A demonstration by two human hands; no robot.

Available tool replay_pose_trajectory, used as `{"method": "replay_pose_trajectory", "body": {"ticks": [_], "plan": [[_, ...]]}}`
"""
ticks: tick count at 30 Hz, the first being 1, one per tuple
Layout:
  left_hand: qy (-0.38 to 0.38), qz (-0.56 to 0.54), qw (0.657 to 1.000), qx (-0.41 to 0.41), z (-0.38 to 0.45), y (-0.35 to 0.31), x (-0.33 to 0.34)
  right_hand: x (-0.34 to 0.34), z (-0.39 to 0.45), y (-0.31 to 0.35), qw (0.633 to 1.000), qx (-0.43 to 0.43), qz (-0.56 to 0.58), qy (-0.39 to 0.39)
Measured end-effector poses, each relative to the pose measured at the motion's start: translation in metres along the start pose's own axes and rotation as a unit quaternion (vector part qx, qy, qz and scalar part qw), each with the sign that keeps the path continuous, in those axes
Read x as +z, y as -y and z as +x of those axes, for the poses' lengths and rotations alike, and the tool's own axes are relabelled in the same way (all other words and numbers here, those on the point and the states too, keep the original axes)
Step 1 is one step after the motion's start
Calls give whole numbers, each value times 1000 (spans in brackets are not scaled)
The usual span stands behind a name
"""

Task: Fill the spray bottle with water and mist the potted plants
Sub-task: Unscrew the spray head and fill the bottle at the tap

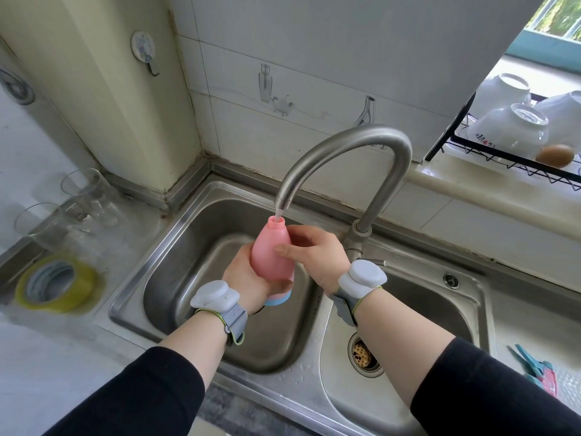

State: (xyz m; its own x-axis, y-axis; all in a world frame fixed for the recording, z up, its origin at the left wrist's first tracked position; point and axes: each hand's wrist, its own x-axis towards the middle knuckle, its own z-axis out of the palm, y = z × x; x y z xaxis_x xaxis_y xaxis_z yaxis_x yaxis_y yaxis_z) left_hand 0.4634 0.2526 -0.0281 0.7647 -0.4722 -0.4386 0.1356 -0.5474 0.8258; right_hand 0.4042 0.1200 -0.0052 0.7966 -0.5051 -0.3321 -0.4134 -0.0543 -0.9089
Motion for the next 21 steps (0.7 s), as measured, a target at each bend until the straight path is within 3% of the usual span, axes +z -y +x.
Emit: {"method": "replay_pose_trajectory", "body": {"ticks": [21], "plan": [[-15, 3, 1000, -3, -8, -8, 0, -18, 0, -23, 993, 45, 81, -71]]}}
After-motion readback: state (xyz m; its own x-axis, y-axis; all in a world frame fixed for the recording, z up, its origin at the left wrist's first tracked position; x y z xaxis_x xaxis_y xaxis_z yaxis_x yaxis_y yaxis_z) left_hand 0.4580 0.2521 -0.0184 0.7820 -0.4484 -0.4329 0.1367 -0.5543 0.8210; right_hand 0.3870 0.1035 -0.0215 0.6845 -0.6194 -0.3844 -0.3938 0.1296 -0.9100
